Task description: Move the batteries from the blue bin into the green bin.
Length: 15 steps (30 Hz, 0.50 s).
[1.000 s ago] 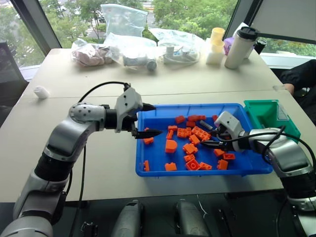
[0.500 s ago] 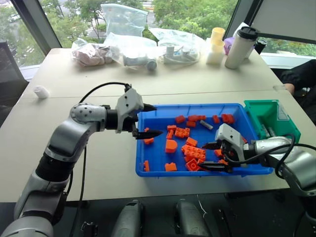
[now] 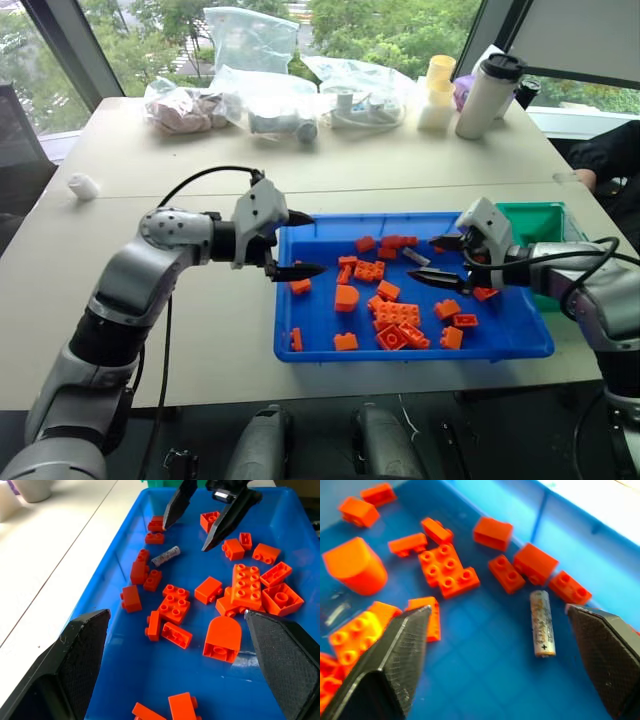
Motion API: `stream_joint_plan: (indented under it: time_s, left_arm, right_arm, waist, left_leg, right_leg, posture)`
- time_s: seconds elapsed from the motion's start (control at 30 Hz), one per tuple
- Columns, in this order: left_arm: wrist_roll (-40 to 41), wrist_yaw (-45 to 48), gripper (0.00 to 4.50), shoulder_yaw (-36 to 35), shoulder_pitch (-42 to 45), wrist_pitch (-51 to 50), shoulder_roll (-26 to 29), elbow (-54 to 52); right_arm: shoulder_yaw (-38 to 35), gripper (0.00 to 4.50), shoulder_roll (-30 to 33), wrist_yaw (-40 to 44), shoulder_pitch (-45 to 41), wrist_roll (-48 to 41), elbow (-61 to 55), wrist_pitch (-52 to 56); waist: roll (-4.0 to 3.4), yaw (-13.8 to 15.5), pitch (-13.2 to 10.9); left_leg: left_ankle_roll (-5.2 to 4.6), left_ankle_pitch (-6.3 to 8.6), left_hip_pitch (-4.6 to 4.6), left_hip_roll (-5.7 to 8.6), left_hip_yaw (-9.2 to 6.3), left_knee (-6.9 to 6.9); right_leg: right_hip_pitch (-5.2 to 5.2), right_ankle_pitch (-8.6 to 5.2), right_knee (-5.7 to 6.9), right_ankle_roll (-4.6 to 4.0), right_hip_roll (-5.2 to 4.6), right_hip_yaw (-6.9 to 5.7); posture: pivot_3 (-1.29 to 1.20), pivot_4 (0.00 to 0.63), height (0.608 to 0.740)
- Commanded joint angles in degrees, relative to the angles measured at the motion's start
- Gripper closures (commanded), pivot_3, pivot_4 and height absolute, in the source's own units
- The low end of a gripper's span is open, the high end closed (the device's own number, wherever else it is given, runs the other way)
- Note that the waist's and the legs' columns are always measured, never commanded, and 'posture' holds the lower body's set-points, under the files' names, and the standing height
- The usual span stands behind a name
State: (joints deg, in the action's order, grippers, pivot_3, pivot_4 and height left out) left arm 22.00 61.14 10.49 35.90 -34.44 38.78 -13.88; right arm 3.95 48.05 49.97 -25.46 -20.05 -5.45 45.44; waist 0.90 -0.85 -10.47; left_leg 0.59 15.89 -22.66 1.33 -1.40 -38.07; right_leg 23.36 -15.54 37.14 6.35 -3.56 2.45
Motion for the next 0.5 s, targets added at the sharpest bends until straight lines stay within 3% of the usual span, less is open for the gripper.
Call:
stream_joint_plan:
  time_s: [0.03,0.23,0.27,0.33,0.5]
  left_arm:
    - [-0.36,1.03,0.0,0.04,1.26,0.28,1.38,-2.1]
    - [-0.75,1.29,0.0,0.23,0.66,-0.34,3.04,-3.44]
    - [-0.6,1.14,0.0,0.06,0.47,-0.48,3.16,-3.58]
    - [-0.43,0.97,0.0,-0.12,0.04,-0.52,3.43,-3.77]
    - [-0.39,1.02,0.0,-0.07,-0.27,-0.23,3.67,-3.67]
  right_arm:
    - [2.63,0.08,-1.45,-1.2,-3.28,3.45,3.48,-1.29]
    - [5.25,0.08,-4.37,-3.15,-6.09,6.78,8.44,-0.67]
    - [5.28,0.3,-4.88,-3.63,-6.32,7.18,9.04,-0.51]
    - [5.56,0.92,-5.38,-3.55,-6.28,7.64,9.25,-0.27]
    - [6.16,3.53,-4.72,-2.2,-5.68,8.55,7.96,-0.38]
  waist:
    - [-0.03,-0.01,-0.01]
    - [-0.03,0.14,-0.02]
    - [-0.03,0.15,-0.02]
    - [-0.02,0.18,-0.02]
    - [-0.03,0.1,-0.02]
  left_leg:
    - [0.0,0.0,-0.01,0.0,0.0,0.01]
    - [0.0,0.0,-0.13,0.0,0.0,-0.01]
    - [0.0,0.0,-0.14,0.0,-0.03,-0.01]
    - [0.0,0.0,-0.14,0.02,-0.02,-0.01]
    - [0.0,0.0,-0.13,0.01,-0.03,-0.02]
  right_leg:
    - [0.04,0.0,0.03,0.0,0.01,0.0]
    - [0.12,0.0,0.03,0.0,0.02,0.0]
    - [0.11,0.0,0.03,0.0,0.02,-0.02]
    - [0.11,0.0,0.03,0.0,0.0,-0.02]
    - [0.1,0.0,0.03,0.0,0.02,-0.02]
  posture:
    - [0.0,0.15,0.74]
    - [0.0,0.15,0.74]
    - [0.0,0.15,0.74]
    - [0.0,0.15,0.74]
    - [0.0,0.15,0.74]
